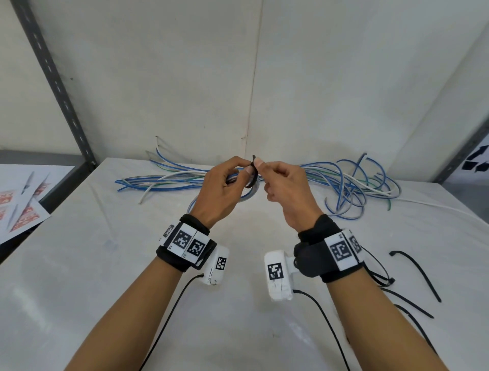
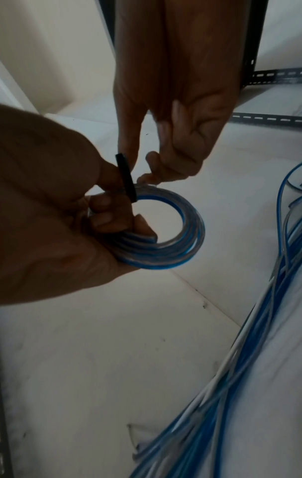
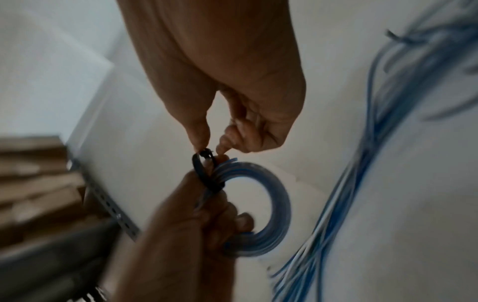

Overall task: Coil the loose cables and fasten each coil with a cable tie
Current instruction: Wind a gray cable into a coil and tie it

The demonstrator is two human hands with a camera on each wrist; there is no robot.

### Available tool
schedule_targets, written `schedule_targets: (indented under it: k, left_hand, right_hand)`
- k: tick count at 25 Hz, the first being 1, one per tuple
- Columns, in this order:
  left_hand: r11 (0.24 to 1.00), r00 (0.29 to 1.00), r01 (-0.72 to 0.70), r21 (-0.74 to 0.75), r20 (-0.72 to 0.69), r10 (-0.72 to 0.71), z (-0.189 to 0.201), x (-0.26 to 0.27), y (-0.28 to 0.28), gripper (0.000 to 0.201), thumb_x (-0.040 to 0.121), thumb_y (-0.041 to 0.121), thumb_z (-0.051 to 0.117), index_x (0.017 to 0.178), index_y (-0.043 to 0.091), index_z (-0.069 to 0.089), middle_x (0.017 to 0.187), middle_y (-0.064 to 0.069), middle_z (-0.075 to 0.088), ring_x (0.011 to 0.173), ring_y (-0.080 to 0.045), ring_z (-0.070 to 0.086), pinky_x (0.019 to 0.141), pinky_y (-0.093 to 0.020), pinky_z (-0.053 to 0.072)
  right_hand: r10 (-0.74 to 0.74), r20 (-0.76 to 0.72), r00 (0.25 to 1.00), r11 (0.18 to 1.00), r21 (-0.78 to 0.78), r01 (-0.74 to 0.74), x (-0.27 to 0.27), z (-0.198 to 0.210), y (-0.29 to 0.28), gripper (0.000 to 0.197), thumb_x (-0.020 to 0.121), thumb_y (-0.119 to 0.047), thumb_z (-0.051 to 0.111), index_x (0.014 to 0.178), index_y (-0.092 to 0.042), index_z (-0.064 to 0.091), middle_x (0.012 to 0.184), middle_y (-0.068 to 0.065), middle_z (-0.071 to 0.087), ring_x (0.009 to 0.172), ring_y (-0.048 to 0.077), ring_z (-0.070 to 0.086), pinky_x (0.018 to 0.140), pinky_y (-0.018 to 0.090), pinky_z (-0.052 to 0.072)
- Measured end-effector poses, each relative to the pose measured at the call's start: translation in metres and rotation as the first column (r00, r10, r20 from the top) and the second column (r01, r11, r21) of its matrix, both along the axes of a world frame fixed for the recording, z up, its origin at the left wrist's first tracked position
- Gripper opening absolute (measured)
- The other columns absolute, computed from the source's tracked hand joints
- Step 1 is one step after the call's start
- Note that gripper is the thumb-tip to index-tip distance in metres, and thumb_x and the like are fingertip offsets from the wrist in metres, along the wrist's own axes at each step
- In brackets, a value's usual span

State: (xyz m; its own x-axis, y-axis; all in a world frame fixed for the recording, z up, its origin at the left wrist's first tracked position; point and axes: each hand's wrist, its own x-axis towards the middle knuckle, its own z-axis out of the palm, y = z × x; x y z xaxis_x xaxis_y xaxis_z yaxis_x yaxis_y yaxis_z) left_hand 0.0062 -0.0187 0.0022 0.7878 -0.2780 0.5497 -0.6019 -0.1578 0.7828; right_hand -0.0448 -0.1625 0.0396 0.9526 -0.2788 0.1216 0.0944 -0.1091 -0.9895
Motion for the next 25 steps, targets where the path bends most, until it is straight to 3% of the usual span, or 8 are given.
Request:
schedule_targets:
  k: [2, 4, 6, 11, 15, 18, 21, 25]
  left_hand:
    - [0.999, 0.999, 0.031, -0.012, -0.01, -0.031, 0.001, -0.002, 0.001, 0.02, 0.103, 0.029, 0.055, 0.1, 0.014, 0.068, 0.08, 0.001, 0.071, 0.074, -0.021, 0.066, 0.069, -0.043, 0.053]
    - [0.996, 0.996, 0.08, -0.032, -0.036, -0.081, 0.004, -0.004, 0.001, 0.018, 0.104, 0.023, 0.055, 0.099, 0.01, 0.067, 0.079, 0.006, 0.069, 0.072, -0.009, 0.065, 0.066, -0.027, 0.048]
    - [0.992, 0.991, 0.116, -0.048, -0.057, -0.119, 0.006, -0.008, -0.001, 0.017, 0.105, 0.018, 0.054, 0.097, 0.007, 0.065, 0.077, 0.007, 0.067, 0.067, -0.002, 0.06, 0.065, -0.017, 0.043]
    - [0.98, 0.966, 0.19, -0.054, -0.166, -0.197, 0.011, -0.022, -0.01, 0.027, 0.107, 0.02, 0.048, 0.085, 0.016, 0.063, 0.061, 0.017, 0.054, 0.061, -0.013, 0.038, 0.062, -0.039, 0.04]
    - [0.978, 0.967, 0.132, -0.16, -0.194, -0.163, 0.013, -0.025, -0.015, 0.038, 0.105, 0.026, 0.053, 0.069, 0.017, 0.059, 0.056, 0.014, 0.041, 0.057, -0.011, 0.032, 0.059, -0.039, 0.033]
    - [0.967, 0.952, 0.055, -0.248, -0.279, -0.126, 0.009, -0.025, -0.018, 0.042, 0.101, 0.026, 0.061, 0.061, 0.014, 0.055, 0.062, 0.002, 0.04, 0.06, -0.024, 0.03, 0.052, -0.044, 0.027]
    - [0.964, 0.922, 0.042, -0.262, -0.361, -0.138, 0.003, -0.022, -0.021, 0.038, 0.098, 0.023, 0.065, 0.063, 0.011, 0.057, 0.065, -0.005, 0.042, 0.063, -0.027, 0.027, 0.055, -0.044, 0.021]
    - [0.969, 0.905, 0.011, -0.247, -0.41, -0.114, 0.0, -0.022, -0.021, 0.041, 0.097, 0.023, 0.066, 0.057, 0.017, 0.058, 0.061, 0.003, 0.048, 0.056, -0.017, 0.03, 0.05, -0.03, 0.024]
  right_hand:
    - [0.023, -0.035, 0.999, 0.997, 0.078, -0.02, 0.002, 0.002, 0.0, 0.016, 0.095, -0.029, 0.07, 0.093, -0.015, 0.076, 0.063, -0.016, 0.063, 0.052, 0.0, 0.05, 0.056, 0.021, 0.037]
    - [0.059, -0.107, 0.993, 0.993, 0.106, -0.047, 0.004, 0.005, -0.002, 0.017, 0.093, -0.028, 0.071, 0.101, -0.015, 0.078, 0.073, -0.014, 0.068, 0.062, 0.001, 0.053, 0.064, 0.024, 0.038]
    - [0.048, -0.119, 0.992, 0.992, 0.125, -0.033, 0.008, 0.01, -0.007, 0.012, 0.092, -0.024, 0.072, 0.099, -0.017, 0.079, 0.082, -0.011, 0.07, 0.075, 0.007, 0.053, 0.067, 0.026, 0.037]
    - [-0.187, -0.032, 0.982, 0.965, 0.181, 0.19, 0.028, 0.021, -0.022, 0.009, 0.096, -0.012, 0.066, 0.099, -0.013, 0.075, 0.093, -0.002, 0.071, 0.085, 0.017, 0.06, 0.059, 0.022, 0.044]
    - [-0.133, 0.071, 0.989, 0.972, 0.206, 0.116, 0.027, 0.017, -0.009, 0.008, 0.101, -0.012, 0.059, 0.098, -0.01, 0.066, 0.086, 0.004, 0.075, 0.079, 0.02, 0.073, 0.061, 0.025, 0.055]
    - [-0.083, 0.109, 0.991, 0.965, 0.255, 0.053, 0.026, 0.021, -0.004, 0.008, 0.102, -0.008, 0.056, 0.101, -0.003, 0.062, 0.081, 0.011, 0.076, 0.07, 0.021, 0.076, 0.06, 0.026, 0.057]
    - [-0.103, 0.125, 0.987, 0.949, 0.311, 0.059, 0.028, 0.02, -0.003, 0.007, 0.101, -0.003, 0.056, 0.101, 0.001, 0.062, 0.079, 0.012, 0.074, 0.066, 0.02, 0.075, 0.06, 0.025, 0.057]
    - [-0.122, 0.061, 0.991, 0.919, 0.383, 0.09, 0.033, 0.012, -0.004, 0.007, 0.101, -0.002, 0.057, 0.101, 0.002, 0.063, 0.079, 0.014, 0.073, 0.064, 0.02, 0.075, 0.061, 0.025, 0.059]
